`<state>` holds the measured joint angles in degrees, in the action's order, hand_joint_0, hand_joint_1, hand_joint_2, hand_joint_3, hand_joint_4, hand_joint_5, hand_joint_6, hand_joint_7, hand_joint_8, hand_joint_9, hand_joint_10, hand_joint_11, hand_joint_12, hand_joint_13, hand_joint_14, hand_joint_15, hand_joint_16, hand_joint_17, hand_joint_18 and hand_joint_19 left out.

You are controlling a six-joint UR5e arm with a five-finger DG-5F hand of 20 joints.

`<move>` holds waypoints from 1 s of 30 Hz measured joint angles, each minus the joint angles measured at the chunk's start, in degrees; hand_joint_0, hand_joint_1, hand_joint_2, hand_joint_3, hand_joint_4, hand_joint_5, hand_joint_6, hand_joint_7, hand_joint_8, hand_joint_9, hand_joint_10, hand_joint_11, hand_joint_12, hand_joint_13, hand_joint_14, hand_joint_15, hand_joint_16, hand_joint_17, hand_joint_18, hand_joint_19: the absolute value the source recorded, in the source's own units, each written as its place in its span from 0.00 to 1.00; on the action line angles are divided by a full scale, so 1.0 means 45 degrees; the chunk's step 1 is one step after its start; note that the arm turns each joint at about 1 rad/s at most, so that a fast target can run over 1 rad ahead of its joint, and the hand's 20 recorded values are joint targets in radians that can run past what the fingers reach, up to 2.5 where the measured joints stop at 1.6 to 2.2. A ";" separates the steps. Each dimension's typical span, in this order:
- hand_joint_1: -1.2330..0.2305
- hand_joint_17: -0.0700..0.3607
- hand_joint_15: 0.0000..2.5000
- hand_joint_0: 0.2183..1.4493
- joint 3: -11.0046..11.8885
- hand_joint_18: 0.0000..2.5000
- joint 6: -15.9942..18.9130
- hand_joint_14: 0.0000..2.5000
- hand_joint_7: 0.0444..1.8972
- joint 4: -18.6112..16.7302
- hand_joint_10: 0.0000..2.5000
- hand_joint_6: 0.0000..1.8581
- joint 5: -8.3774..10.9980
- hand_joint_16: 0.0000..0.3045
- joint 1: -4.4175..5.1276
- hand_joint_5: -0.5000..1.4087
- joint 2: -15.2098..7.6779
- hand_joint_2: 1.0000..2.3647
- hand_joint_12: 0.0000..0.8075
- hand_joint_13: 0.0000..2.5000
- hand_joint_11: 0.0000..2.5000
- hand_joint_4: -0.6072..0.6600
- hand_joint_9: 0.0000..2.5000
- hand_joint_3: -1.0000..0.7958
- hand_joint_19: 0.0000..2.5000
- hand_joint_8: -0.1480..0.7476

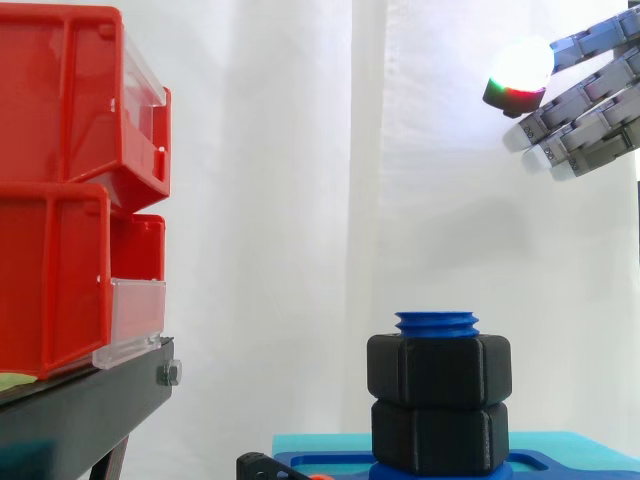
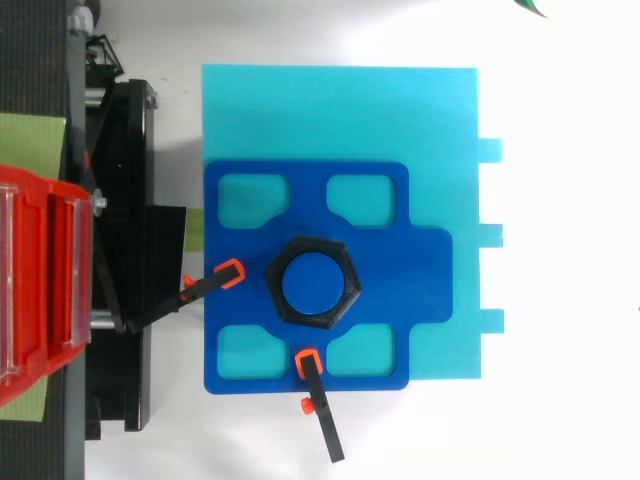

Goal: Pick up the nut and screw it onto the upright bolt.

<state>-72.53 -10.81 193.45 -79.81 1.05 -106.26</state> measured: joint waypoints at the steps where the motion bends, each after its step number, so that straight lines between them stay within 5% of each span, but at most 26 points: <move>1: 0.53 0.43 0.00 0.22 -0.0002 0.00 0.0000 0.00 0.38 0.0000 0.00 0.27 0.0000 0.17 0.0000 0.13 0.0000 0.00 0.43 0.00 0.00 0.55 0.00 0.28 0.00 0.37; 30: 0.54 0.43 0.00 0.22 0.0001 0.00 0.0000 0.00 0.35 0.0000 0.00 0.27 0.0000 0.17 0.0000 0.13 0.0000 0.00 0.43 0.00 0.00 0.54 0.00 0.28 0.00 0.37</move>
<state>-72.53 -10.81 193.45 -79.81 1.06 -106.26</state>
